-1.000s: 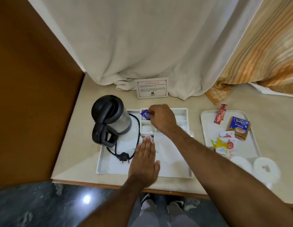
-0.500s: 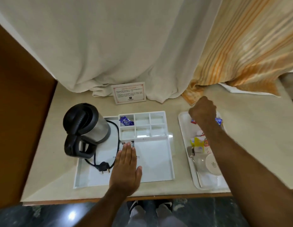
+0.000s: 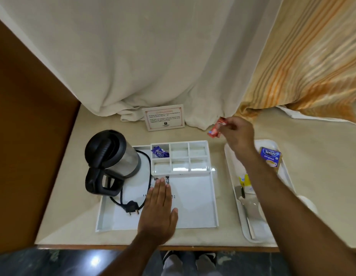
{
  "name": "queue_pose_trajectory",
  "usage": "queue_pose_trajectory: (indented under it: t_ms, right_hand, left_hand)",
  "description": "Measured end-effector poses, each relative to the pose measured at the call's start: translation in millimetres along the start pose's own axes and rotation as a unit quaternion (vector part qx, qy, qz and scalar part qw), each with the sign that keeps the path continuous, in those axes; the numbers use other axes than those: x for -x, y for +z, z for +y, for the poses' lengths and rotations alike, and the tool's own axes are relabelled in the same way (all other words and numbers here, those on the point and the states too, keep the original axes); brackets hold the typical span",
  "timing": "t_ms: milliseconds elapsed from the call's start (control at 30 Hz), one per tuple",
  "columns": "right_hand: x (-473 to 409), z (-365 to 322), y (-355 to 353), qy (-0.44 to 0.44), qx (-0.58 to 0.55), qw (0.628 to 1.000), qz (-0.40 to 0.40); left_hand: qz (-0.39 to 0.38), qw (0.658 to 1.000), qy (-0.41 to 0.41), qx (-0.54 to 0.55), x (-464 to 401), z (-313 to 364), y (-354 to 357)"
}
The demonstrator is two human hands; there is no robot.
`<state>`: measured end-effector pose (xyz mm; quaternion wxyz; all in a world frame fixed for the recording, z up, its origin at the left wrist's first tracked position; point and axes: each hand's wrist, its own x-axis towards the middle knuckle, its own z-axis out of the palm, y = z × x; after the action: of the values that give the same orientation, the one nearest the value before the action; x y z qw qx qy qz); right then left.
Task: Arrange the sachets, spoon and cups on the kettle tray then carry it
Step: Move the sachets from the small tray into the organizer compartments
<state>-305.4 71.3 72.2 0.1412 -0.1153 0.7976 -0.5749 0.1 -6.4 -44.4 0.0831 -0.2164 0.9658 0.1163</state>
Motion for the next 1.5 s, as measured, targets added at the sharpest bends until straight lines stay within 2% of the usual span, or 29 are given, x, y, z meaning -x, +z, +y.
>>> queue_pose_trajectory:
  t_ms: [67,133,233,333,567,667,733,800,867,900,967,1033,1100,1233,1300,1400,1500]
  right_hand:
    - [17.6,-15.2,33.7,-0.037,-0.025,0.993,-0.105]
    - [30.3,-17.9,63.3,-0.054,0.060,0.983,-0.165]
    - [40.0,-5.3,89.7,-0.091,0.219,0.955,-0.178]
    - [42.5,7.0,95.3,-0.127,0.349,0.917,-0.147]
    - [28.5,12.5,64.0,-0.126,0.277,0.939,-0.161]
    - [32.6,5.4,55.0,-0.137,0.276,0.936,-0.169]
    - [32.1,0.4,40.8,-0.145,0.263,0.944,-0.138]
    - [23.9,-0.8,11.0,-0.131,0.269,0.952,-0.070]
    - [9.8,7.1,-35.2,-0.070,0.366,0.928,-0.026]
    - [4.9,14.4,-61.5,-0.019,0.441,0.897,-0.032]
    - [-0.1,29.9,-112.5,0.059,0.564,0.817,-0.105]
    - [-5.3,42.1,-143.7,0.085,0.608,0.767,-0.188]
    - [-11.9,51.3,-151.5,0.074,0.607,0.762,-0.215]
    - [-15.2,70.2,-139.8,0.034,0.623,0.752,-0.213]
    - [-15.7,73.2,-135.7,0.063,0.613,0.758,-0.214]
    - [-21.0,71.3,-133.3,0.087,0.621,0.745,-0.227]
    - [-25.9,65.9,-131.5,0.130,0.577,0.766,-0.250]
  left_hand:
    - [-0.003,1.000,-0.001,0.001,0.1,0.2,-1.7]
    - [-0.003,1.000,-0.003,0.002,0.7,0.3,-2.5]
    - [-0.001,1.000,-0.006,0.008,0.5,0.3,-2.6]
    - [-0.003,1.000,-0.008,0.006,-0.1,0.3,-2.4]
    - [-0.018,1.000,-0.009,-0.001,-0.4,1.0,-4.2]
    - [-0.019,1.000,-0.014,0.005,0.8,0.1,-4.0]
    - [-0.019,1.000,-0.009,0.006,1.0,-0.4,-4.2]
    - [-0.013,1.000,0.001,0.010,0.6,0.7,-4.2]
    - [-0.017,1.000,0.005,0.013,1.4,1.0,-6.2]
    - [-0.019,1.000,0.004,0.014,2.3,0.6,-7.5]
    - [-0.016,1.000,0.000,0.014,1.6,1.0,-9.2]
    - [-0.019,1.000,-0.002,0.017,1.7,3.8,-9.7]
    - [-0.016,1.000,-0.002,0.019,2.3,4.2,-8.9]
    - [-0.014,1.000,-0.001,0.007,1.6,1.7,-5.6]
    - [-0.008,1.000,0.005,0.005,1.5,-0.1,-3.1]
    - [-0.002,1.000,0.010,0.005,1.7,-2.8,0.2]
    - [0.004,1.000,0.013,0.007,0.7,-3.1,1.9]
